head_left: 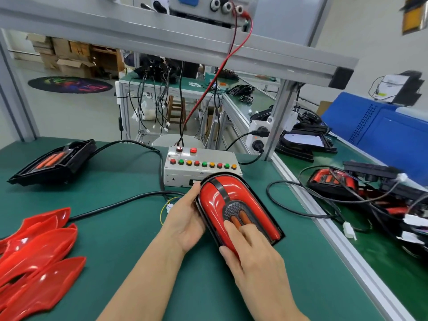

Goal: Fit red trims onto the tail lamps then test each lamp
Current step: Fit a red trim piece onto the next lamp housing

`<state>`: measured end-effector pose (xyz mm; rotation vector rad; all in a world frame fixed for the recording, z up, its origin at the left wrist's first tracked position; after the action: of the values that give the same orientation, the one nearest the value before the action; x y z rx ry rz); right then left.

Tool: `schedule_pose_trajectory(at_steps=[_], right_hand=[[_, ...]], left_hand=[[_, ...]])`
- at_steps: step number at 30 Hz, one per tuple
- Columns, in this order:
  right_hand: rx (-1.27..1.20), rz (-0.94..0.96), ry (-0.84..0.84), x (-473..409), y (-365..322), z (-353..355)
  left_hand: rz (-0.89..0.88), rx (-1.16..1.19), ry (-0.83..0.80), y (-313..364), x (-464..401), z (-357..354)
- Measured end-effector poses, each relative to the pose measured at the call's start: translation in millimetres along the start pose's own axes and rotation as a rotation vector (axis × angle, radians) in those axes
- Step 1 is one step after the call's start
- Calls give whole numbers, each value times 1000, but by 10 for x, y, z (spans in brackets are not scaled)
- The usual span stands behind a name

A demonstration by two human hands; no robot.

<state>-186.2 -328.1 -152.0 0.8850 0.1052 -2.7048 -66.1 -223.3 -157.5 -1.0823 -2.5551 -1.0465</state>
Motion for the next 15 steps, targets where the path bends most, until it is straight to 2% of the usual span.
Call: schedule_pose_trajectory(at_steps=[4,8,12,15], right_hand=[[-48,24,30,-4,10,-19],[-57,20,39,15,16,-20],[-86,18,41,38,30,-1],[-292,-137,67,65,96,74]], left_hand=[[3,-33,-37,-18,18,-23],[-98,-147,-106,-34,42,-25],[-139,-186,-86,-36,51,-42],[-165,-168,-82,-18,53,-55]])
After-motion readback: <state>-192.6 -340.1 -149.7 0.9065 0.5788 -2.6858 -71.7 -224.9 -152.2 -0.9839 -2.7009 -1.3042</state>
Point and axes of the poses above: each hand's wrist, its own x-axis away from the middle knuckle, its own z-axis out of the back of the hand, y = z × x, the point moved 1 cm from there along -x, towards the middle knuckle, and after that the axes turned 13 degrees about z, right-handed, at the moved point
